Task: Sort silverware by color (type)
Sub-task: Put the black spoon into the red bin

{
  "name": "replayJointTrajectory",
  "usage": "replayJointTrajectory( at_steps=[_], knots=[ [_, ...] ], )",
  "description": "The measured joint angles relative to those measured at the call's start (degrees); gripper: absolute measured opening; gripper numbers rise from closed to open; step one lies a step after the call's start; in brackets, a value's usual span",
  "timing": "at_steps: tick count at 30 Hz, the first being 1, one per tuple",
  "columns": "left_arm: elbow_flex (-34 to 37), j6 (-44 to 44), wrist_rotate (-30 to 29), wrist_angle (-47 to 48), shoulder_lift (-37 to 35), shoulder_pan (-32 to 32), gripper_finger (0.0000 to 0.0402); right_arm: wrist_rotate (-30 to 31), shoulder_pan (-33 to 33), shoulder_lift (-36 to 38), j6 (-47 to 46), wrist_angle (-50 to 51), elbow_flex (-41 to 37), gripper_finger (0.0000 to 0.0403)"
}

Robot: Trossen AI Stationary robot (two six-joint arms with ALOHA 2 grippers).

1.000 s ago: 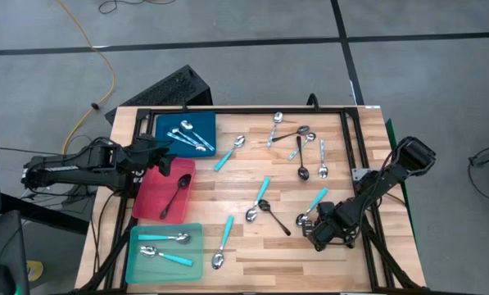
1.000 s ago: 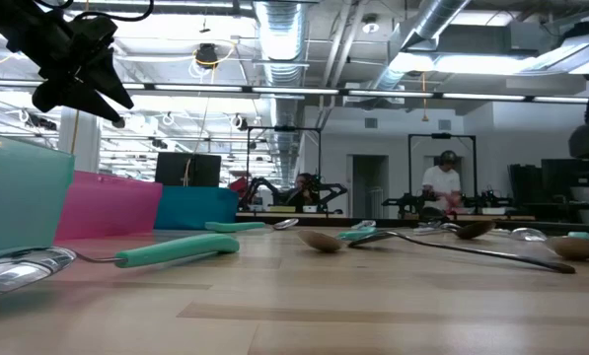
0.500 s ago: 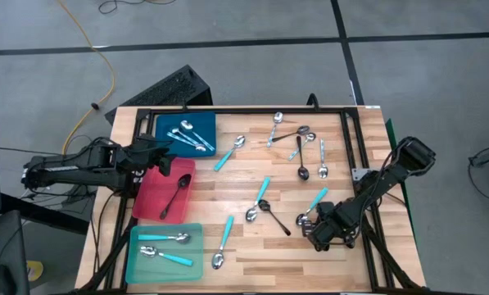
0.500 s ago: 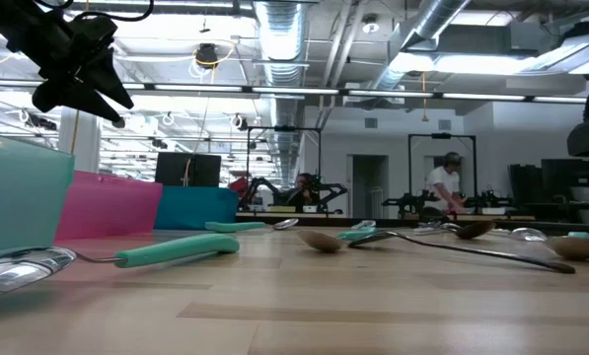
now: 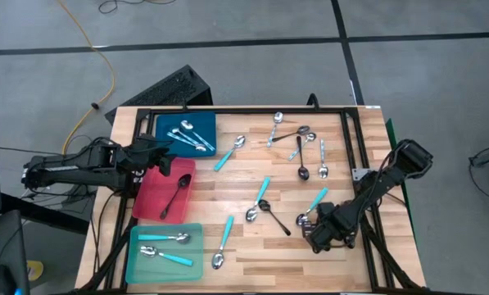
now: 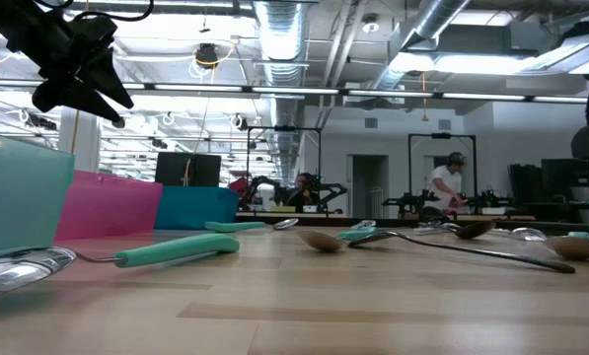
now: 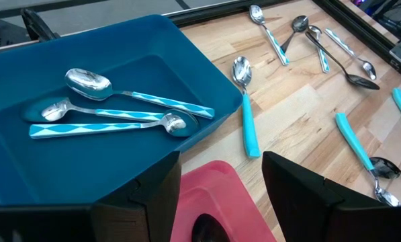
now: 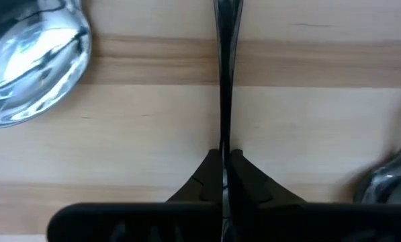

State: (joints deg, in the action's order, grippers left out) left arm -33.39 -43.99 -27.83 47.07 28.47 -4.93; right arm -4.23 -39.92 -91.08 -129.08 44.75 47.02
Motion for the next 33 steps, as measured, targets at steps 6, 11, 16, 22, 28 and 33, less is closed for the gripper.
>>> replayJointTrajectory(
  at_steps=[6, 11, 16, 22, 28, 33],
  knots=[
    [0.0, 0.5, 0.0, 0.0, 0.0, 0.0, 0.0195, -0.1, -0.2, 0.0, 0.0, 3.2, 3.0, 0.0025],
    [0.0, 0.9, 0.0, 0.0, 0.0, 0.0, 0.0194, 0.3, -0.2, 0.1, 0.5, 5.8, 5.6, 0.0025],
    [0.0, 0.9, 0.0, 0.0, 0.0, 0.0, 0.0195, 1.5, 0.0, 0.2, 1.3, 7.8, 8.2, 0.0025],
    [0.0, 0.9, 0.0, 0.0, 0.0, 0.0, 0.0195, 5.7, 1.7, 0.3, 5.5, 7.7, 11.4, 0.0025],
    [0.0, 0.9, 0.0, 0.0, 0.0, 0.0, 0.0195, 8.2, 4.8, 0.3, 11.7, 7.7, 13.9, 0.0025],
    [0.0, 0.9, 0.0, 0.0, 0.0, 0.0, 0.0195, 10.3, 8.2, 0.3, 17.1, 5.9, 15.0, 0.0025]
  ],
)
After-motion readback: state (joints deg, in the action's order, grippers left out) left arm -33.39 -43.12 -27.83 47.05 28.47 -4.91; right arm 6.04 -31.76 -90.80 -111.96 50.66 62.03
